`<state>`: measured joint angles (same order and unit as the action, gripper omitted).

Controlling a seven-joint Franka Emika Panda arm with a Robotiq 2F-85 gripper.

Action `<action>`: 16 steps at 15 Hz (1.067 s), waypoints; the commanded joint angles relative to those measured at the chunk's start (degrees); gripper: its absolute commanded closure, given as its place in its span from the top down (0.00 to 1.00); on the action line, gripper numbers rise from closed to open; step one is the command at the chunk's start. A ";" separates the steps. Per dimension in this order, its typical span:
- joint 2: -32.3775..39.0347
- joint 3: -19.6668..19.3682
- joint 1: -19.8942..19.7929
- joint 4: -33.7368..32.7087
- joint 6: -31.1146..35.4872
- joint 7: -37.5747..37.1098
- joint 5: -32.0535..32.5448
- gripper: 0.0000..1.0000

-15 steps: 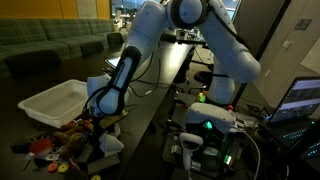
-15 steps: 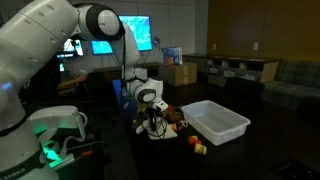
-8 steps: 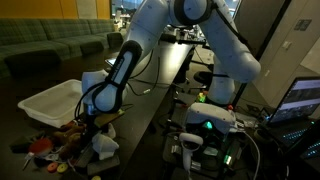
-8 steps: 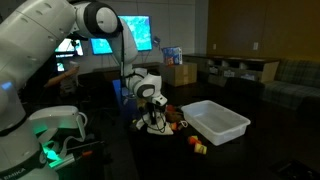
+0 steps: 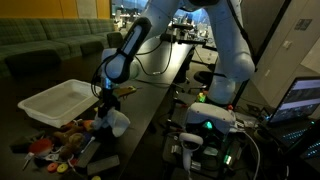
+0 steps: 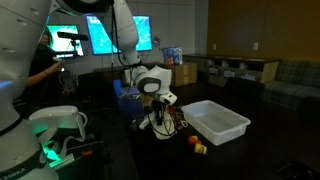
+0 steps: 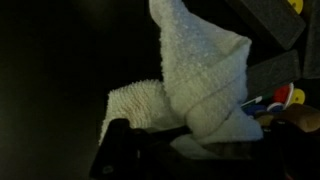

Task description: Push the items on the table to the left using the white cloth

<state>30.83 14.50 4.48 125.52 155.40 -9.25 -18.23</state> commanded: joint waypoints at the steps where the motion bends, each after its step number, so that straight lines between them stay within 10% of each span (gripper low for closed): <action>1: -8.93 0.13 -7.63 7.64 -3.95 8.11 -4.01 0.00; 8: -9.89 -12.31 -11.28 4.25 -6.31 9.51 1.80 0.00; 16: 5.06 -18.80 -9.77 -13.47 -1.06 6.15 10.60 0.00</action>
<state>28.65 -2.67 -7.06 120.48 152.22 -0.34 -10.58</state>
